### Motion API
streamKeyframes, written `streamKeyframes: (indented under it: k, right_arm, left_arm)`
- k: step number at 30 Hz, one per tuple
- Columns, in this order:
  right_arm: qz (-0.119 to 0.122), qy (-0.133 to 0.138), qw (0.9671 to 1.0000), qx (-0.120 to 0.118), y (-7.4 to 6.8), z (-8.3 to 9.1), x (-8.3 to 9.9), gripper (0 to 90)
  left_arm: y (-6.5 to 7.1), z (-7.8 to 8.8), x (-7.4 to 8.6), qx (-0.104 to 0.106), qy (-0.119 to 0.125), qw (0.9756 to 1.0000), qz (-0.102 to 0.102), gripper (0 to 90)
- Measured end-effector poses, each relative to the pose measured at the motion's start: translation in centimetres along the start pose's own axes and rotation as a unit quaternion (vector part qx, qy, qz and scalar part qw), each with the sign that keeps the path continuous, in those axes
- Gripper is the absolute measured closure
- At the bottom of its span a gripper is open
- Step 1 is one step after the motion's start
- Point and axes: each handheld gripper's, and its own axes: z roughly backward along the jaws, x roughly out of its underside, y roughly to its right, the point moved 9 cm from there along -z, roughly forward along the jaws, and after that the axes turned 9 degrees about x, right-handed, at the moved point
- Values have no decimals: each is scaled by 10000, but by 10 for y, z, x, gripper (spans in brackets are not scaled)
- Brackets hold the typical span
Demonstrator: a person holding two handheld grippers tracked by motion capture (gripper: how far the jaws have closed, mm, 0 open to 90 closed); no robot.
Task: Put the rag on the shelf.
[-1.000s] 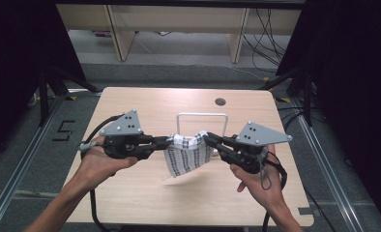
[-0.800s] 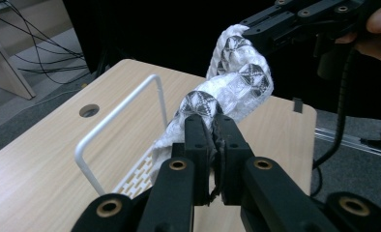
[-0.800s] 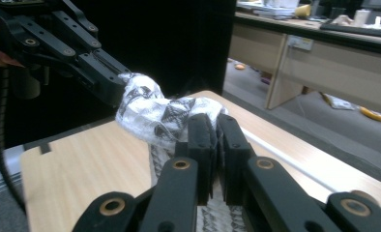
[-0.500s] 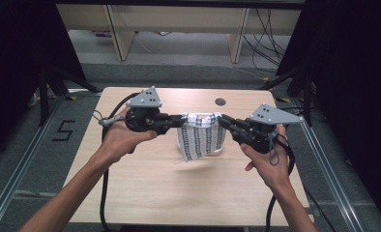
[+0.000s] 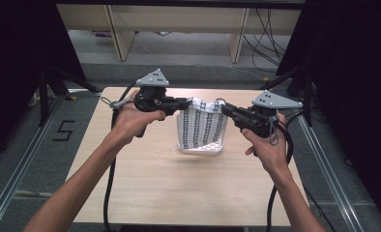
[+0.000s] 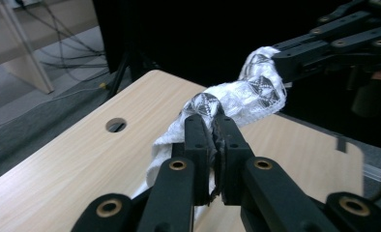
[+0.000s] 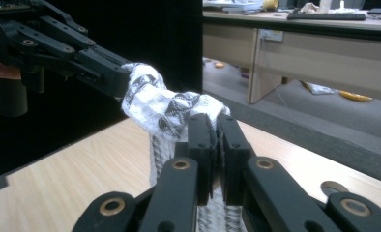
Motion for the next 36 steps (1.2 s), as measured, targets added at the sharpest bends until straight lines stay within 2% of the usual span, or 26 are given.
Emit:
streamKeyframes:
  k: [2,4,5,6,7,9,10,12,13,14,16,17,18,19,20,22,23,24,26,27,29,31,32,36]
  right_arm:
    - [11,-55,9999,83,8,-10,-3,863]
    - [-3,-55,9999,109,10,-14,-4,863]
    - [15,-132,9997,182,15,-21,-8,863]
    - [15,-132,9997,182,15,-21,-8,863]
    - [31,-171,9996,227,19,-29,-11,862]
    - [100,-247,9991,343,25,-36,-14,860]
    - [100,-247,9991,343,25,-36,-14,860]
    - [133,-292,9983,484,36,-49,-18,859]
    - [90,-338,9983,460,38,-53,-18,859]
    - [27,-402,9979,510,40,-57,-17,859]
    - [49,-421,9977,520,43,-61,-16,858]
    - [-18,-498,9972,561,47,-69,-13,857]
    - [-18,-498,9972,561,47,-69,-13,857]
    - [-125,-616,9962,607,50,-77,-8,856]
    - [-42,-570,9963,643,55,-81,-7,856]
    - [-85,-580,9963,633,57,-85,-6,856]
    - [-223,-676,9954,648,60,-90,-3,854]
    - [-252,-711,9950,647,62,-93,-1,852]
    - [-286,-750,9946,653,64,-95,1,850]
    - [-443,-903,9924,707,65,-99,6,846]
    - [-418,-947,9920,729,70,-103,11,842]
    - [-538,-1037,9903,758,71,-105,17,838]
    - [-523,-1056,9902,754,73,-106,20,837]
    - [-615,-1172,9885,725,76,-110,31,826]
  left_arm:
    - [-13,-6,-6,-131,31,9998,129,851]
    - [-18,-9,-8,-152,81,9997,174,851]
    - [-27,-13,-10,-234,100,9993,264,851]
    - [-27,-13,-10,-234,100,9993,264,850]
    - [-35,-18,-12,-231,144,9987,426,849]
    - [-46,-23,-10,-295,108,9981,524,847]
    - [-46,-23,-10,-295,108,9981,524,847]
    - [-57,-28,-9,-370,122,9970,664,847]
    - [-66,-32,-8,-397,249,9955,821,846]
    - [-71,-34,-7,-405,265,9949,880,847]
    - [-75,-36,-5,-434,265,9944,930,846]
    - [-82,-40,-2,-469,255,9933,1028,846]
    - [-82,-40,-2,-469,255,9933,1028,846]
    - [-88,-44,0,-501,283,9920,1122,846]
    - [-91,-46,2,-525,286,9915,1158,845]
    - [-94,-49,3,-542,274,9911,1183,843]
    - [-99,-54,6,-546,257,9900,1277,842]
    - [-99,-54,6,-546,257,9900,1277,841]
    - [-102,-59,10,-499,247,9881,1434,839]
    - [-103,-63,15,-465,189,9873,1510,837]
    - [-104,-67,20,-429,117,9870,1541,833]
    - [-105,-69,24,-431,90,9865,1576,832]
    - [-105,-71,25,-429,105,9857,1624,832]
    - [-105,-74,32,-411,6,9851,1672,817]
